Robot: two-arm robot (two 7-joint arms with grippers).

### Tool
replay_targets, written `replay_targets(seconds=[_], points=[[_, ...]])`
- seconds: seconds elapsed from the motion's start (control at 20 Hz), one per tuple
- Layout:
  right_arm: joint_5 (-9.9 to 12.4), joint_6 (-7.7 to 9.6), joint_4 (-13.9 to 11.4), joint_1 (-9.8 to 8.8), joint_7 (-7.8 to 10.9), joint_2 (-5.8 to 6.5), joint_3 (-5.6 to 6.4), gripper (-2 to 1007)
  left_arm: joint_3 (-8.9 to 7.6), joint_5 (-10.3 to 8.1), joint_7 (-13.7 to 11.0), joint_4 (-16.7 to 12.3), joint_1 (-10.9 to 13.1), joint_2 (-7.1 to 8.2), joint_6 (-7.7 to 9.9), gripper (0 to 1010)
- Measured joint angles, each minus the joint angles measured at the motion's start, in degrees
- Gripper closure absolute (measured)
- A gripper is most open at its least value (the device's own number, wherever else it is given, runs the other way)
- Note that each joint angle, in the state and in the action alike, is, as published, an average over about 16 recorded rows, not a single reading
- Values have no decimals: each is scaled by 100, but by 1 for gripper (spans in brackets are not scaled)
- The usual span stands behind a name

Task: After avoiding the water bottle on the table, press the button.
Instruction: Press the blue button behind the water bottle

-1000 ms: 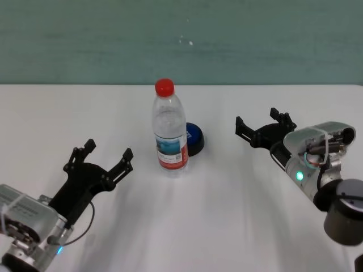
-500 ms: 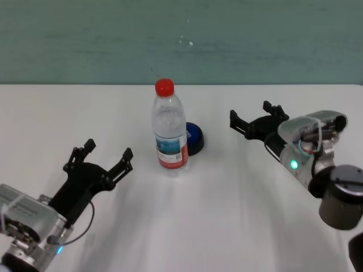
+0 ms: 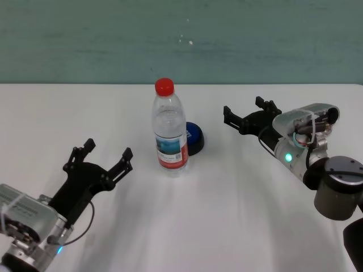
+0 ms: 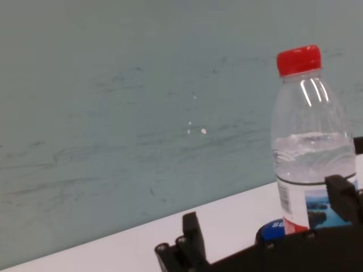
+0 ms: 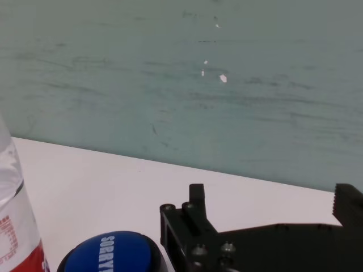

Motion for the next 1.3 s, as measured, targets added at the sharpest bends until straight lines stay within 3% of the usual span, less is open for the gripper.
replay_targets(seconds=[1.3], points=[[165,-266,1346,931,355,-130,-435,1,0,0,0,0,0,0,0,0]])
